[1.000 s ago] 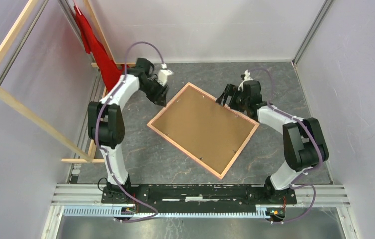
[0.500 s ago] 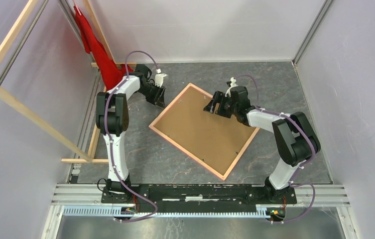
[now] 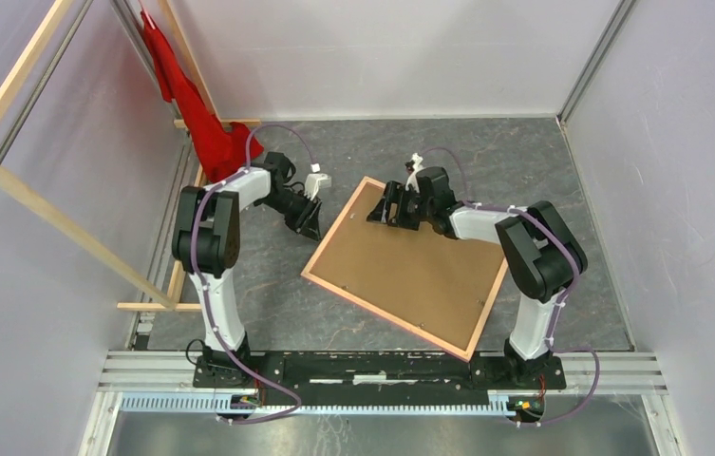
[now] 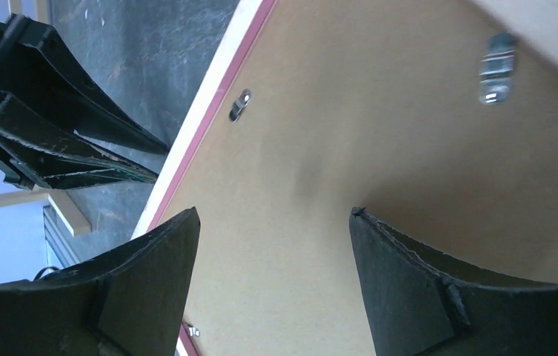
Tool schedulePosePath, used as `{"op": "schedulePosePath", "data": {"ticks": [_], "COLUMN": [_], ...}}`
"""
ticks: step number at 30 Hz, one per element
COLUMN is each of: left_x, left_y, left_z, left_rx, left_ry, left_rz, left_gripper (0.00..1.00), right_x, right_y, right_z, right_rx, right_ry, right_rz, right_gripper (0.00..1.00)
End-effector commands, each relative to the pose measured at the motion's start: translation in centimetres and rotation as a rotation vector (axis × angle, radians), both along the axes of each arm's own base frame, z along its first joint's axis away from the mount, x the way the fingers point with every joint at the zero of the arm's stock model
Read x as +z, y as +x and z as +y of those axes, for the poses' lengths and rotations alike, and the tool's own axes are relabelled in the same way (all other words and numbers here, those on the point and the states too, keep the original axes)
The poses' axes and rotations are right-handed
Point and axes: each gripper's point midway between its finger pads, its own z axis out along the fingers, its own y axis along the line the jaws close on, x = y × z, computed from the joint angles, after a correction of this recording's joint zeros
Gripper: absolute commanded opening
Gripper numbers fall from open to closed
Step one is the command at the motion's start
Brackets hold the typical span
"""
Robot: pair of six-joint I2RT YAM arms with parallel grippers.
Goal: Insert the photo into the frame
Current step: Adjust the photo frame at the center of the board, then install the photo frame at the center of the board.
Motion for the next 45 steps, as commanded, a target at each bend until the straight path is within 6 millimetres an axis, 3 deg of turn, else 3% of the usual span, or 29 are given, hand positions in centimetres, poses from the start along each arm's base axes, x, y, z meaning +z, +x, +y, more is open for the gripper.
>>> {"op": "schedulePosePath", "data": {"ticks": [1, 4, 10, 15, 19, 26, 35, 45], "left_x": [-0.1, 0.2, 2.2, 3.1, 2.0, 0.3, -0.3, -0.3], "left_y": [-5.4, -5.3, -2.7, -0.6, 0.2, 0.0, -0.1, -0.1], "left_z": [-0.7, -0.4, -1.3, -2.3, -2.5, -2.2, -2.0, -1.9], "left_rx": [-0.13, -0.103, -0.043, -0.026, -0.011, -0.01, -0.008, -0.002], "left_ry": [-0.017, -0.016, -0.057, -0.095, -0.092, -0.067, -0.054, -0.054], "left_rz": [0.052, 0.046, 0.019, 0.006, 0.021, 0.036, 0.041, 0.027], "left_gripper": [0.41, 0.46, 0.59, 0.62, 0.56, 0.32, 0.24, 0.19], "right_x": [1.0, 0.4, -0.2, -0.9, -1.3, -2.0, -2.6, -3.4], "right_y": [-0.3, -0.9, -1.0, 0.2, 1.0, 1.8, 2.7, 3.6], "right_z": [2.2, 3.1, 4.9, 5.4, 5.6, 5.9, 6.3, 6.5], "right_rx": [0.062, 0.08, 0.087, 0.057, 0.03, 0.011, 0.004, -0.008], "right_ry": [0.031, 0.025, 0.013, -0.009, -0.013, -0.016, -0.026, -0.047], "right_rz": [-0.024, -0.011, -0.009, -0.005, -0.002, 0.01, 0.019, 0.025], "right_gripper": [0.79, 0.74, 0.56, 0.53, 0.49, 0.36, 0.16, 0.09]}}
